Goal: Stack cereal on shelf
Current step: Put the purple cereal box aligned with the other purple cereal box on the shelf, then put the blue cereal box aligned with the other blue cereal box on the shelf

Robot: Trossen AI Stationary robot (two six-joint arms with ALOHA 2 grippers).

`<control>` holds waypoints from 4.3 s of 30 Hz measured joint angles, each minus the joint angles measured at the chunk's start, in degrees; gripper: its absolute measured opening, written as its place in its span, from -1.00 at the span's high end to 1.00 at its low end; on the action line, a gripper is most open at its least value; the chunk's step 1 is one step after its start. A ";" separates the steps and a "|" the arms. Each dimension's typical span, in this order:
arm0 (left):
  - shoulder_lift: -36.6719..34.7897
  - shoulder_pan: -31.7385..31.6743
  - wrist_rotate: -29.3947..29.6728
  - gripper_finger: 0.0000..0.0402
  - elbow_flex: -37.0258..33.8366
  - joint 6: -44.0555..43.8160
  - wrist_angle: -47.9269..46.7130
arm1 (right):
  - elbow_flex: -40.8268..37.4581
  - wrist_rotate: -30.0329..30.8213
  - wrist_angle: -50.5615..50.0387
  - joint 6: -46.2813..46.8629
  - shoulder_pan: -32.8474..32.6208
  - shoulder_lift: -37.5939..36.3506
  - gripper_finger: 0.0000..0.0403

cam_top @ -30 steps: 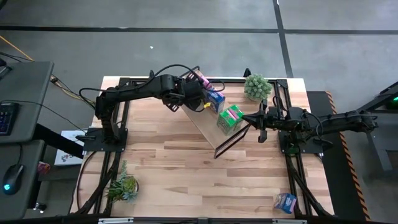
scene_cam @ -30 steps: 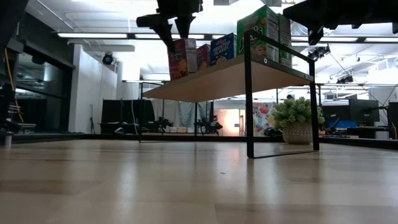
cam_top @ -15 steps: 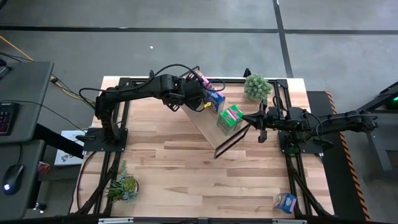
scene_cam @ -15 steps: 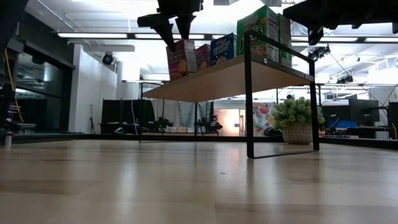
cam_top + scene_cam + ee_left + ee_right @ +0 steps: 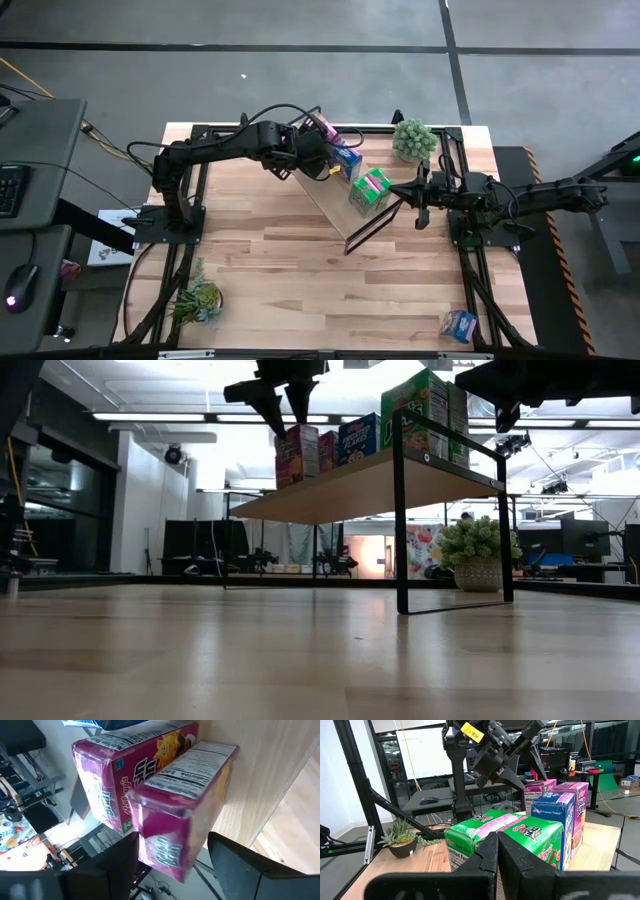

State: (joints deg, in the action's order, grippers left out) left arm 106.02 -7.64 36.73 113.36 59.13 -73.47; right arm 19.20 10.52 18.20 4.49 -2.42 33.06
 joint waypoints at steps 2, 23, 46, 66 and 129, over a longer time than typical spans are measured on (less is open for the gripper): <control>0.00 0.19 0.60 -0.13 0.00 0.08 0.02 | 0.00 0.00 0.02 0.00 0.00 0.00 1.00; -5.09 -4.39 -7.26 -0.13 10.92 -18.93 0.33 | 0.00 -0.02 -0.13 0.00 0.00 -0.02 1.00; -37.92 -21.94 -27.75 0.99 -64.01 -55.73 72.97 | 0.02 0.00 -0.51 0.45 0.00 0.00 1.00; -32.18 -15.24 -23.99 1.00 -69.53 -63.08 87.04 | 0.02 0.00 -0.40 0.59 0.00 0.00 1.00; -58.05 -3.74 -34.84 1.00 -95.21 -59.28 122.73 | 55.09 -2.28 -49.22 6.27 -0.06 22.67 -0.09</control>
State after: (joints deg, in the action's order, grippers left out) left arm 47.97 -11.38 1.89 18.15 -0.14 49.25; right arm 74.29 8.24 -31.02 10.76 -2.47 55.73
